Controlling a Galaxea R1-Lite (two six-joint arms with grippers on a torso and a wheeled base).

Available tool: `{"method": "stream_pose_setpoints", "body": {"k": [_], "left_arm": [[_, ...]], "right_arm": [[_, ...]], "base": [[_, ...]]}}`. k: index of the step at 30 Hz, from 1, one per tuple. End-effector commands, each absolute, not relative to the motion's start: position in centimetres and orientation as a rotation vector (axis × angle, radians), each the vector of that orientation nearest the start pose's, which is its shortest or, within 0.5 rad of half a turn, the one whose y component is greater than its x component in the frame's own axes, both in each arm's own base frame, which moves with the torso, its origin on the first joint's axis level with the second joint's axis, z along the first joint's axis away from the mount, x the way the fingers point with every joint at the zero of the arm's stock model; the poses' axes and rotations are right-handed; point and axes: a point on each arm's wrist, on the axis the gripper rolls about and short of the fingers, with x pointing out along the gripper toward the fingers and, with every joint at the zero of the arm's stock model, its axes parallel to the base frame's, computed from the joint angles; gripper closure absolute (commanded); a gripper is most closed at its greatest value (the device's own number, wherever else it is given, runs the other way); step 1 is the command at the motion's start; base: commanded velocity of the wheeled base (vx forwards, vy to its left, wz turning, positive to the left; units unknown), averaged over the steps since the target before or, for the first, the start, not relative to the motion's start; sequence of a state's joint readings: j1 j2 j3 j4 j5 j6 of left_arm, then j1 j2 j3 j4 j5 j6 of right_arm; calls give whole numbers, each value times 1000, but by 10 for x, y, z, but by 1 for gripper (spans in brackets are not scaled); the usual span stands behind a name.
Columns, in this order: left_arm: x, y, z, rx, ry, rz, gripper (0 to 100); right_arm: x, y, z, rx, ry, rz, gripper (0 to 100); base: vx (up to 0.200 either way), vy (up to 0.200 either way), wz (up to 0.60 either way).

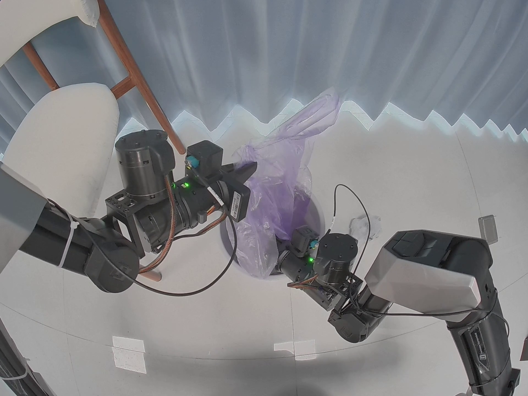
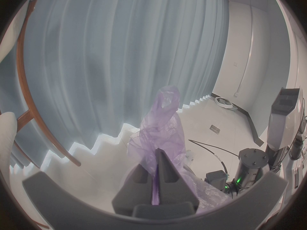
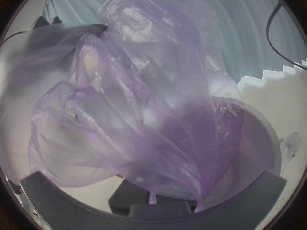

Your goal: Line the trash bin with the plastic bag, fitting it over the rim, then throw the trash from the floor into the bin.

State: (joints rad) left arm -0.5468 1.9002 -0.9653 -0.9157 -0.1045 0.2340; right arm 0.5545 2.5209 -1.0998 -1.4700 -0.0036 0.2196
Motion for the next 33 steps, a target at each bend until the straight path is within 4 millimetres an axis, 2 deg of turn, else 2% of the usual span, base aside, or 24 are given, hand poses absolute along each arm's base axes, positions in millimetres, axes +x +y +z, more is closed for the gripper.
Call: {"method": "stream_pose_setpoints", "body": {"k": [1, 5, 7, 11, 13, 14, 20, 22, 25, 29, 33], "left_arm": [[315, -193, 177, 243, -36, -649, 100], [317, -194, 173, 247, -26, -652, 100], [320, -194, 168, 248, -16, -647, 100], [323, -195, 165, 246, -24, -643, 100], [323, -195, 165, 246, -23, -643, 100], [323, -195, 165, 246, -23, -643, 100], [322, -194, 165, 246, -24, -641, 100], [320, -194, 166, 247, -25, -644, 100], [315, -194, 163, 251, -11, -654, 100], [303, -189, 164, 253, 0, -661, 100], [295, -184, 164, 257, 8, -662, 100]], "right_arm": [[366, 245, 19, 233, 35, 593, 100], [343, 258, 24, 279, 80, 654, 100], [324, 265, 25, 290, 110, 690, 100], [291, 269, 18, 281, 162, 753, 100], [282, 268, 14, 272, 185, 768, 100], [269, 267, 18, 270, 210, 785, 100], [248, 264, 39, 311, 220, 811, 100], [242, 256, 46, 315, 223, 808, 100], [227, 234, 56, 306, 253, 793, 100], [207, 204, 60, 285, 312, 760, 100], [198, 174, 62, 275, 353, 715, 100]], "base": [[0, 0, 0], [0, 0, 0], [0, 0, 0], [0, 0, 0], [0, 0, 0], [0, 0, 0], [0, 0, 0], [0, 0, 0], [0, 0, 0], [0, 0, 0], [0, 0, 0]]}}
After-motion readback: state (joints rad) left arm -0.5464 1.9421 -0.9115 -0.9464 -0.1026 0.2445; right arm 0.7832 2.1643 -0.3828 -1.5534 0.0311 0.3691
